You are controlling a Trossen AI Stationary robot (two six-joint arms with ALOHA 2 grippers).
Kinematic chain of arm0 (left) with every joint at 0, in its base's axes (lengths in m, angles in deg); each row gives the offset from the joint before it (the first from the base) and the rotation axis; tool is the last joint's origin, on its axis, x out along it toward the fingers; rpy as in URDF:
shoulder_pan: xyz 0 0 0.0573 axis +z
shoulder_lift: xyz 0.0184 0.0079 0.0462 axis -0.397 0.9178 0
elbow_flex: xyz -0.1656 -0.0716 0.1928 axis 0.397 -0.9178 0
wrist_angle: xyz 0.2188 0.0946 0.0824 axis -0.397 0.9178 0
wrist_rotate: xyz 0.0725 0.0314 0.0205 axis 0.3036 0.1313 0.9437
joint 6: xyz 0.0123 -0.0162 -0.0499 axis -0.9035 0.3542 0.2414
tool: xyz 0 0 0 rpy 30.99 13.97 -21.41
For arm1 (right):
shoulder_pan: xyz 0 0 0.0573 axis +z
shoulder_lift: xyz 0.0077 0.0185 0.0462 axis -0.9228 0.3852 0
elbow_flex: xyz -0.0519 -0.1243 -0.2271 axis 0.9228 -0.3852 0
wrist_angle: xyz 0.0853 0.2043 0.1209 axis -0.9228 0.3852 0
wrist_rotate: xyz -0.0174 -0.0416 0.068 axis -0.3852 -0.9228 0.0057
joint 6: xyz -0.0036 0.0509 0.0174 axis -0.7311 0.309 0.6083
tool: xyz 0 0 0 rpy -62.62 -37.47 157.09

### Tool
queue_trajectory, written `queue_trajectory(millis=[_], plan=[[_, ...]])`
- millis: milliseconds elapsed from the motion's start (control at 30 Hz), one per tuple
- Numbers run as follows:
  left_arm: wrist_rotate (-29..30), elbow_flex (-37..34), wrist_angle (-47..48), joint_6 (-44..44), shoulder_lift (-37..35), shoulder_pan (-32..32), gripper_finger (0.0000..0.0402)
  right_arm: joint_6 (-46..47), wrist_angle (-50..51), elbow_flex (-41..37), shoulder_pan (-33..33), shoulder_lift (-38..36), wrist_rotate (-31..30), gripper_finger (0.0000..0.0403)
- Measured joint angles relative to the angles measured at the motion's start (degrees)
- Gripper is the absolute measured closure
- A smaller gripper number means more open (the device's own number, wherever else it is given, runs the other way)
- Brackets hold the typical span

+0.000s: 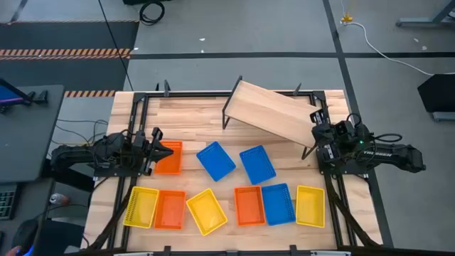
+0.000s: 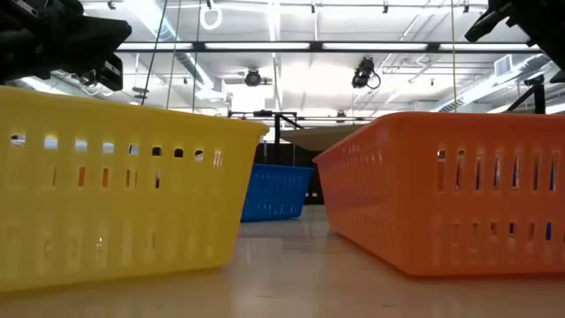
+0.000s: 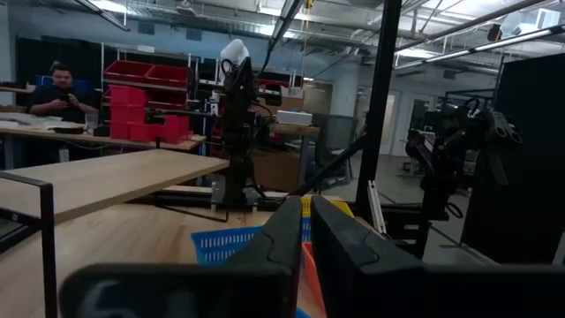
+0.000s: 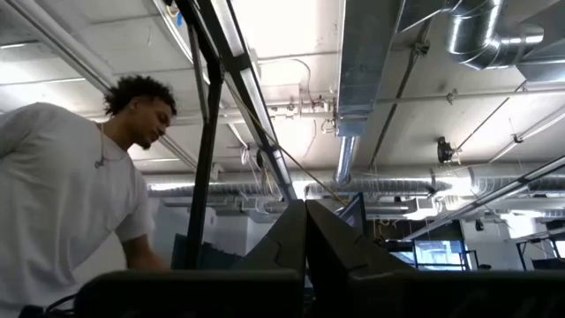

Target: Stack baskets on shelf by color

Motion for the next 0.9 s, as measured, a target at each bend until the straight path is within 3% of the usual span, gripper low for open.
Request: queue_trajectory(millis=[900], plan=[[0.0, 0.0, 0.0, 0.0, 0.0, 0.0, 0.0371, 0.0, 0.0, 0.0, 0.0, 0.0, 0.0, 0.0391]])
